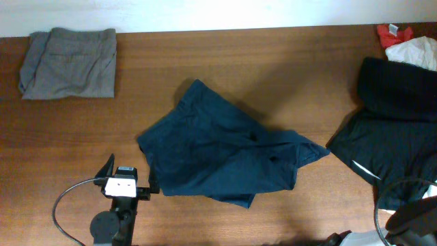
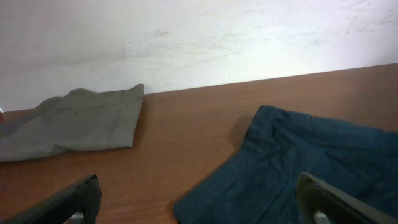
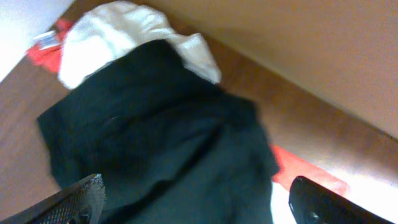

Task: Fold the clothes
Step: 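Move the left gripper to the trousers' left waistband edge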

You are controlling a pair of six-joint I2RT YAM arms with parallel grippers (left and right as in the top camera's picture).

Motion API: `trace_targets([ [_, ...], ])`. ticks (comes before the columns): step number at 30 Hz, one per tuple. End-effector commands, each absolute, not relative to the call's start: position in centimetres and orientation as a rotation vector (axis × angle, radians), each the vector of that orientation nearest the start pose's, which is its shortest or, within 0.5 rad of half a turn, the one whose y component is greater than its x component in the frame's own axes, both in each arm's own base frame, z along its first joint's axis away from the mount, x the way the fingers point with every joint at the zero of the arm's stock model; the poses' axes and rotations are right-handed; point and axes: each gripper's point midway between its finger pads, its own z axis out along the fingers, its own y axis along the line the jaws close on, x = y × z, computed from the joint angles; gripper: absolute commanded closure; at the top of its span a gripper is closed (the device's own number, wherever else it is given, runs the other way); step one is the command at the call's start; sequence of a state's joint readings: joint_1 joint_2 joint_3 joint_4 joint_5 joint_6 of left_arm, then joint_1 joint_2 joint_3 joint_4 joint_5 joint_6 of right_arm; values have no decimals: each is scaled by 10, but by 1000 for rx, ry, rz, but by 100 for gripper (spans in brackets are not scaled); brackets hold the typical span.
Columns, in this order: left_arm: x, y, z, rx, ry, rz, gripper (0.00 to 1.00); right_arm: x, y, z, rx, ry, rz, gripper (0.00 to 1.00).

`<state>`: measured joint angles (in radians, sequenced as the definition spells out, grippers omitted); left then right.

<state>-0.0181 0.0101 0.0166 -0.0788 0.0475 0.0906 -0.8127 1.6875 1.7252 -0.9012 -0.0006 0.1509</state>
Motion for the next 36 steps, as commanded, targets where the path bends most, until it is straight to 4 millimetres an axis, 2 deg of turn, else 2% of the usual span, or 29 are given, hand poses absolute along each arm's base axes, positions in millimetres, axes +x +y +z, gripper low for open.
trace_targets([
  [1, 246, -11, 157, 132, 1641, 35, 1, 352, -286, 275, 985, 2183, -164, 2],
  [5, 246, -11, 157, 132, 1641, 35, 1, 403, -207, 279, 741, 2247, 36, 2],
  [6, 246, -11, 157, 132, 1641, 35, 1, 415, -180, 275, 673, 2283, 77, 2],
  [8, 246, -11, 157, 132, 1641, 35, 1, 428, -140, 270, 574, 2333, 119, 2],
  [9, 246, -11, 157, 132, 1641, 35, 1, 434, -112, 267, 506, 2366, 149, 2],
  [10, 246, -11, 157, 132, 1641, 35, 1, 434, -75, 262, 493, 2414, 217, 2],
  [14, 246, -11, 157, 132, 1641, 35, 1, 425, -25, 251, 564, 2493, 323, 2],
  [17, 246, -11, 157, 132, 1641, 35, 1, 406, 3, 249, 576, 2561, 357, 2],
  [22, 246, -11, 157, 132, 1641, 35, 1, 372, 20, 256, 550, 2634, 358, 2],
  [25, 246, -11, 157, 132, 1641, 35, 1, 347, 34, 251, 525, 2729, 354, 2],
  [27, 246, -11, 157, 132, 1641, 35, 1, 338, 43, 246, 499, 2776, 348, 2],
  [31, 246, -11, 157, 132, 1641, 35, 1, 334, 57, 233, 443, 2826, 332, 1],
  [36, 246, -11, 158, 132, 1638, 35, 1, 338, 52, 222, 459, 2854, 276, 1],
])
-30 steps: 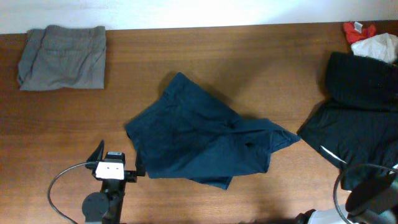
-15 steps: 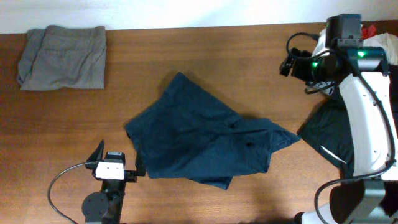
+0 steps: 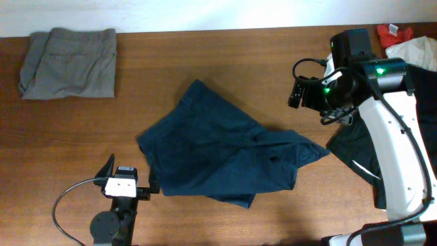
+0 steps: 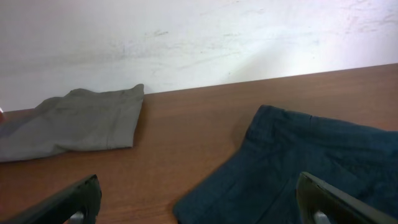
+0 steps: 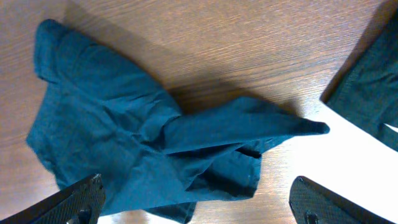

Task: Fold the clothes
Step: 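Move the left gripper to the trousers' left waistband edge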

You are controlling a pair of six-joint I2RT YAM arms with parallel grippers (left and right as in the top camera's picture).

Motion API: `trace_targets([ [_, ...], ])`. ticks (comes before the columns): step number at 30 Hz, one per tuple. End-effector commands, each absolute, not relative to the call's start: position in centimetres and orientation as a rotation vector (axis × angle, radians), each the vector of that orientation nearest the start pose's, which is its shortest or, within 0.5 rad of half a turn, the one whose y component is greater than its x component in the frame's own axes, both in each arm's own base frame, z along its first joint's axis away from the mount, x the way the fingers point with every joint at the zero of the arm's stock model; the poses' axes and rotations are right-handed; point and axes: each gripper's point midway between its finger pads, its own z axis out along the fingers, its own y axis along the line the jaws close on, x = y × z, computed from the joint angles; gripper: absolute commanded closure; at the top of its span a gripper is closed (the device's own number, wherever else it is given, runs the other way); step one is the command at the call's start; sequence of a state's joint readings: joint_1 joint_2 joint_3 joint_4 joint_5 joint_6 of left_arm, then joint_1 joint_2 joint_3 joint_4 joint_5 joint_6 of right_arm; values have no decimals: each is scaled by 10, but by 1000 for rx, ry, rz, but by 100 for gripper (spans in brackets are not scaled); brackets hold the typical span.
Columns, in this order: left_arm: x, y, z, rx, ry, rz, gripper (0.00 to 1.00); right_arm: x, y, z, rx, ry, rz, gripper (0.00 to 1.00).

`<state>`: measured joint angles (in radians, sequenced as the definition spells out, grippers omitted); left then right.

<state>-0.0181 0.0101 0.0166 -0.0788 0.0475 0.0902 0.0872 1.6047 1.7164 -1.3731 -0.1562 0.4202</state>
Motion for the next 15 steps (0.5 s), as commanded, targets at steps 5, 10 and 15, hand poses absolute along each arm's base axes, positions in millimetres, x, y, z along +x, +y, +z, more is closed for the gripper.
trace_targets([
  [5, 240, -48, 163, 238, 1610, -199, 1, 338, 52, 221, 459, 2855, 275, 2],
  [10, 205, -113, 169, 457, 1572, -660, 1, 338, 52, 222, 459, 2855, 276, 2],
  [15, 191, -127, 184, 567, 1484, -727, 1, 338, 52, 222, 459, 2855, 276, 2],
])
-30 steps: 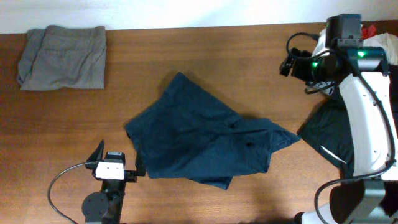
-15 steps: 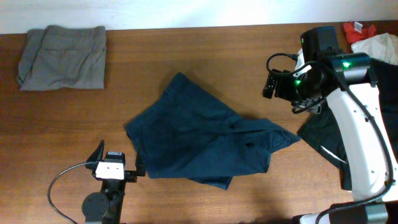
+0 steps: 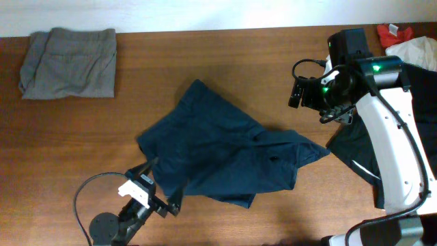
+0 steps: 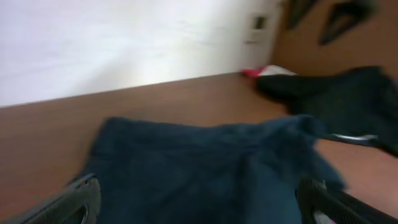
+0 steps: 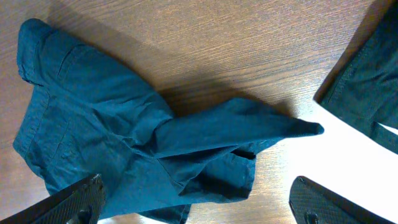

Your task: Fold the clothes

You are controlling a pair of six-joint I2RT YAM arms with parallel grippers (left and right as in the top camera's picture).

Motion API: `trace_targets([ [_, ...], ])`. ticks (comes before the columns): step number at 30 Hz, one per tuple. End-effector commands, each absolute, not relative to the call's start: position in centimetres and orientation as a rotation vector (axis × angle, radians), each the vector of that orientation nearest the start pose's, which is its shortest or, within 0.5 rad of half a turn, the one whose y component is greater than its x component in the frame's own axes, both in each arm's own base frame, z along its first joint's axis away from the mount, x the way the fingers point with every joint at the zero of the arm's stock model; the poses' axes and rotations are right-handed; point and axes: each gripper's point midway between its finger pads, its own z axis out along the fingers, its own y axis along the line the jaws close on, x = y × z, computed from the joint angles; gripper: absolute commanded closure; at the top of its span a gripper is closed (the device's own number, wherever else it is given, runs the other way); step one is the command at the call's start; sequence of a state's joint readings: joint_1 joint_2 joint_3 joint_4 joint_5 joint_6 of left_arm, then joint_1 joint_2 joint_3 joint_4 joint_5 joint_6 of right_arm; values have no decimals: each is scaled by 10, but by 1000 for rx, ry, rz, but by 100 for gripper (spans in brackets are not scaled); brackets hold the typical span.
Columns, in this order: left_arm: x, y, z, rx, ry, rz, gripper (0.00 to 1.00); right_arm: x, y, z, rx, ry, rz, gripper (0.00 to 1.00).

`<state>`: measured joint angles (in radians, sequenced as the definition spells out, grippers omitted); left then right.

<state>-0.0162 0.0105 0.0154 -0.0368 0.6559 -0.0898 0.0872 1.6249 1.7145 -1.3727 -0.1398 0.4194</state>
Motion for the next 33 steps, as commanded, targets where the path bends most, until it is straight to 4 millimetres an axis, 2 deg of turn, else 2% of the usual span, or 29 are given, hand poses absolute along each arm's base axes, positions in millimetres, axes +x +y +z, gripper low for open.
trace_targets([
  [1, 191, -127, 192, 559, 1455, -731, 0, 338, 52, 221, 459, 2855, 275, 2],
  [4, 198, -114, 223, 461, 1394, -672, 1, 338, 52, 221, 459, 2855, 276, 2],
  [8, 213, -95, 236, 331, 1501, -579, 1, 338, 52, 221, 459, 2855, 276, 2],
  [12, 232, -78, 236, 295, 1710, -440, 1, 338, 52, 222, 459, 2854, 276, 2],
  [16, 265, -44, 226, 102, 2082, -289, 1, 338, 52, 222, 459, 2854, 276, 2],
  [17, 276, -43, 224, 83, 2206, -294, 1, 338, 52, 222, 459, 2855, 276, 2],
  [21, 292, -58, 220, 104, 2362, -418, 1, 338, 52, 222, 459, 2855, 276, 2],
  [23, 298, -68, 210, 115, 2432, -499, 1, 338, 52, 221, 459, 2855, 275, 2],
  [25, 303, -71, 189, 106, 2507, -539, 1, 338, 52, 222, 459, 2854, 276, 2],
  [27, 313, -53, 164, -102, 2599, -463, 1, 338, 52, 221, 459, 2855, 276, 2],
  [29, 308, -18, 136, -482, 2688, -306, 1, 338, 52, 221, 459, 2855, 276, 2],
  [31, 304, 6, 118, -669, 2723, -204, 1, 338, 52, 222, 459, 2855, 276, 2],
  [33, 305, 21, 100, -754, 2755, -184, 1, 338, 52, 221, 459, 2855, 276, 2],
])
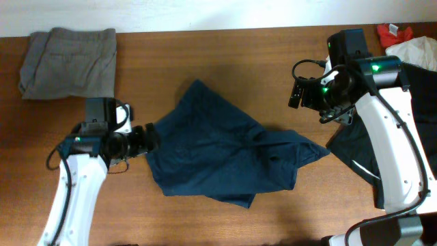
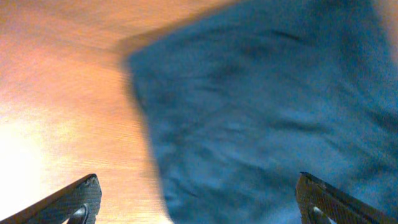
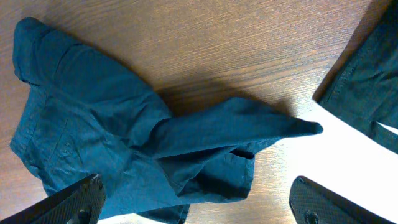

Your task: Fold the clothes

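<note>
Dark blue shorts (image 1: 225, 157) lie crumpled in the middle of the brown table (image 1: 205, 61), one leg pointing right (image 3: 273, 127). My left gripper (image 1: 149, 138) is at the shorts' left edge. In its wrist view it stands open (image 2: 199, 208) over blue cloth (image 2: 261, 112) and bare wood, holding nothing. My right gripper (image 1: 308, 96) hangs high beyond the shorts' right tip. It is open (image 3: 199, 208) and empty, and it looks down on the whole garment (image 3: 93, 137).
A folded grey garment (image 1: 68, 61) lies at the back left corner. A black garment (image 1: 389, 143) spreads along the right side, its hem also in the right wrist view (image 3: 367, 87). White cloth (image 1: 413, 51) and a red item (image 1: 392, 31) sit at the back right.
My left arm has gone from low at the table's front edge to the shorts' left edge, its camera now looking down on the cloth. The right arm has hardly moved.
At first both arms sat low at the front edge, the right wrist facing the black garment. Then the right arm was up over the table beyond the shorts' right tip. Later the left wrist had turned toward the shorts, and now it is over their left edge.
</note>
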You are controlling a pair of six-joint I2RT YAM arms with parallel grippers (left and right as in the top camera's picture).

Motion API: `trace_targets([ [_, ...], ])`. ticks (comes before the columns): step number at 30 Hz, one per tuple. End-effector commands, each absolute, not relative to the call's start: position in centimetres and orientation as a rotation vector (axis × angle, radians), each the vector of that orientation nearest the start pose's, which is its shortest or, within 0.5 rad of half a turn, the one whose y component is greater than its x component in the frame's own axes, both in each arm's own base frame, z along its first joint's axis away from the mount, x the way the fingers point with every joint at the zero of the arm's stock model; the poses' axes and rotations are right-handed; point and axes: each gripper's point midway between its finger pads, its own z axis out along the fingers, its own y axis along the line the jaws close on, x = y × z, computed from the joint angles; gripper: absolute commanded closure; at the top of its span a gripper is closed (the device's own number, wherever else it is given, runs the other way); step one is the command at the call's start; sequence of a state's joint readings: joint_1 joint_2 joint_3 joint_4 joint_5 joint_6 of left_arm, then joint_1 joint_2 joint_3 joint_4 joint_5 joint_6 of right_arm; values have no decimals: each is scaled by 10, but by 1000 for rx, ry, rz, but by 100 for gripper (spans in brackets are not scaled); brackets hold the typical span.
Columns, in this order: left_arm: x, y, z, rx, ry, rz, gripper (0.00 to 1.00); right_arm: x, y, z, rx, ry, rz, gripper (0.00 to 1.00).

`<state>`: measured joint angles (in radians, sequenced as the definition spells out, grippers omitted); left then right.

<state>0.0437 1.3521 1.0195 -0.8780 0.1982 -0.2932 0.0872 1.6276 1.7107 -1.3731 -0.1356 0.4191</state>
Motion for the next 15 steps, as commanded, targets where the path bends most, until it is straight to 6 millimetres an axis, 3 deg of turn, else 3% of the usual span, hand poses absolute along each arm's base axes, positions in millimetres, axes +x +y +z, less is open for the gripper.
trace_targets([
  [1, 304, 27, 93, -786, 2771, -176, 1, 338, 52, 221, 459, 2855, 276, 2],
  [4, 301, 32, 67, -844, 2845, -165, 1, 338, 52, 222, 459, 2854, 276, 2],
  [8, 312, 32, 41, -855, 2874, -171, 1, 338, 52, 222, 459, 2855, 276, 2],
  [15, 330, 13, 29, -731, 2873, -132, 1, 338, 52, 221, 459, 2855, 276, 2],
])
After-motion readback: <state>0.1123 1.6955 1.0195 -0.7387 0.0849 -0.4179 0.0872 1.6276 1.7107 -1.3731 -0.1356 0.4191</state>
